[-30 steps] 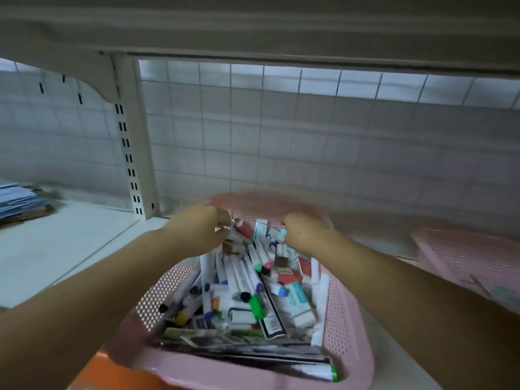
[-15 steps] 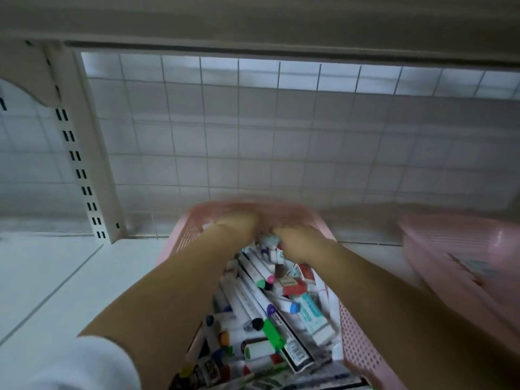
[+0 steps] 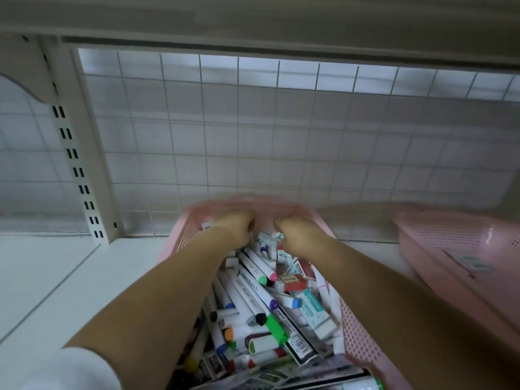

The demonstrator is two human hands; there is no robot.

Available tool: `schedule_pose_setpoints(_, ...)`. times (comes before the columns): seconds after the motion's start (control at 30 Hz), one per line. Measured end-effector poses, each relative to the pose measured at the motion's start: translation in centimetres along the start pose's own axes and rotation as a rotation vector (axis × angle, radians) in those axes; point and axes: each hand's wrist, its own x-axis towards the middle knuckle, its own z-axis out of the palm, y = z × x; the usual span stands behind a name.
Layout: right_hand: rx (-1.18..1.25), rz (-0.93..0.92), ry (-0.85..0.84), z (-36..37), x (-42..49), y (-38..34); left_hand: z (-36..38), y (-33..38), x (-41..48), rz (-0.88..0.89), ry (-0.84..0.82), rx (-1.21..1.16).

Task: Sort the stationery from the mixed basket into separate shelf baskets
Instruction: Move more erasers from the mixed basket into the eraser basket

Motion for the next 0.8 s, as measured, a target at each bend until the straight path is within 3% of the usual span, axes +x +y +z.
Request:
schedule_pose_setpoints(0.1, 0.145, -0.013, 0.025, 0.0, 0.0, 0.0, -1.6, -0.2, -1.0, -0.088, 0.083, -0.206)
schedule_pose_setpoints(0.2, 0.461, 0.033, 0.122, -0.4, 0.3, -0.1, -3.2, -0.9, -2.2, -0.138, 0.12, -0.458)
schedule_pose_setpoints(0.47, 1.328, 0.182, 0.152, -3.4, -1.9, 0.1, -5.1, -1.1, -6.4, -0.22, 0.203, -0.973)
schedule_pose_setpoints(0.67, 1.607, 0.171, 0.093, -5.3, -3.4, 1.5, -6.4, 0.1, -6.1, -0.251, 0.221, -1.035)
schedule_pose_setpoints(0.8, 1.67, 0.162, 0.11, -6.0, -4.8, 4.0, -6.6, 3.4, -4.9, -0.239, 0.213, -1.168)
